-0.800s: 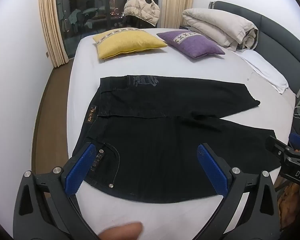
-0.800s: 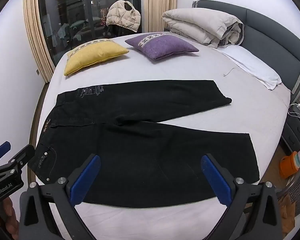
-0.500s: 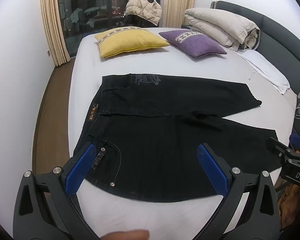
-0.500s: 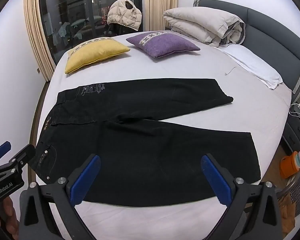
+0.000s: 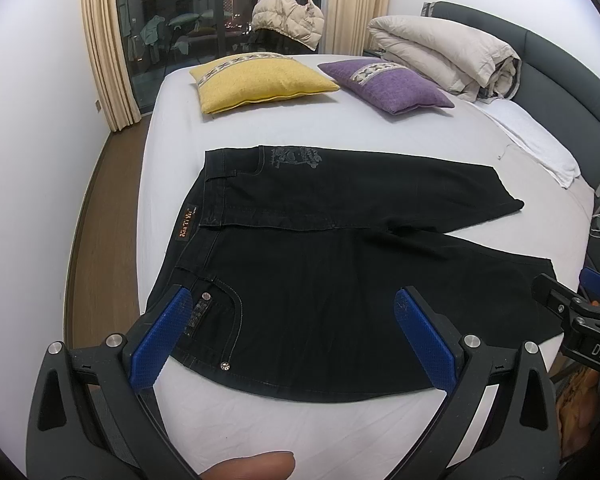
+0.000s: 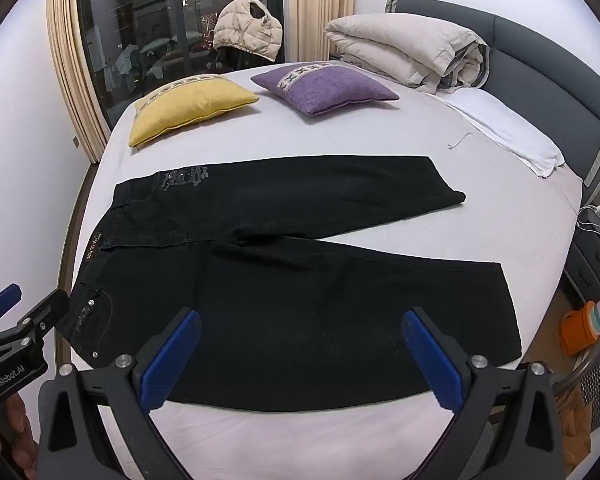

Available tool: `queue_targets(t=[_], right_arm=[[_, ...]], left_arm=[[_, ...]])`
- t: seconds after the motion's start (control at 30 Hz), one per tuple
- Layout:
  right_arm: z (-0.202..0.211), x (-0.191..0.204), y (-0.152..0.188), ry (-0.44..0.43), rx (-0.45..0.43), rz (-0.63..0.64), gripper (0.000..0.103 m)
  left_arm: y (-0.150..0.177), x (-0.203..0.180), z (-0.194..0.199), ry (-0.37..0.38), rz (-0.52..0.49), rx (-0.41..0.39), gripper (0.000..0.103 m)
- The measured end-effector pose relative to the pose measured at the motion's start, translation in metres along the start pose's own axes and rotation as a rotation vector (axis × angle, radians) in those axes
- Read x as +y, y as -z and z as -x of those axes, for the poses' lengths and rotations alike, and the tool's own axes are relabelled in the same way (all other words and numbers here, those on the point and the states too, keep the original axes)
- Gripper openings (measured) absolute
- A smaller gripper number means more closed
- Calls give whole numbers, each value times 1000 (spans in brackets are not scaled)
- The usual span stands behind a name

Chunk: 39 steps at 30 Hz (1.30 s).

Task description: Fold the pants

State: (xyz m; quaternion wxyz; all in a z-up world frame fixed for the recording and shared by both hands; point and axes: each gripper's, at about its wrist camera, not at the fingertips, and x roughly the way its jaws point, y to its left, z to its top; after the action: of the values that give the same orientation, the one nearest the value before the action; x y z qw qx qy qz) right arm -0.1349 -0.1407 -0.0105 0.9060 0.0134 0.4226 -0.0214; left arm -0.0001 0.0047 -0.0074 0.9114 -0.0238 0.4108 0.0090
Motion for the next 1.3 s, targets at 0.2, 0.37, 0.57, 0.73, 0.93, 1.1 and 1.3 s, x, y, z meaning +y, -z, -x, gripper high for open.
queue_targets(t=[0.2,0.37,0.57,0.73,0.93,1.1,1.3], right_arm=[[-2,-1,2,-3,-1,1,103],[-4,-2,4,-7,-2,2,103],[-1,6,-1,-1,2,2,103],[-1,6,0,-2,1,2,103],[-1,5,0,-2,1,2,103],[-1,5,0,-2,2,1,103],[-1,5,0,-3,1,1,103]], left_arm=[[1,0,0,-3,-1,0,103],[1,0,0,-3,0,0,103],[1,1,0,-3,0,2,103],[2,1,0,-3,0,2,103],[2,1,0,-4,0,1,103],[1,1,0,-4,0,1,103],[1,1,0,-3,0,2,103]])
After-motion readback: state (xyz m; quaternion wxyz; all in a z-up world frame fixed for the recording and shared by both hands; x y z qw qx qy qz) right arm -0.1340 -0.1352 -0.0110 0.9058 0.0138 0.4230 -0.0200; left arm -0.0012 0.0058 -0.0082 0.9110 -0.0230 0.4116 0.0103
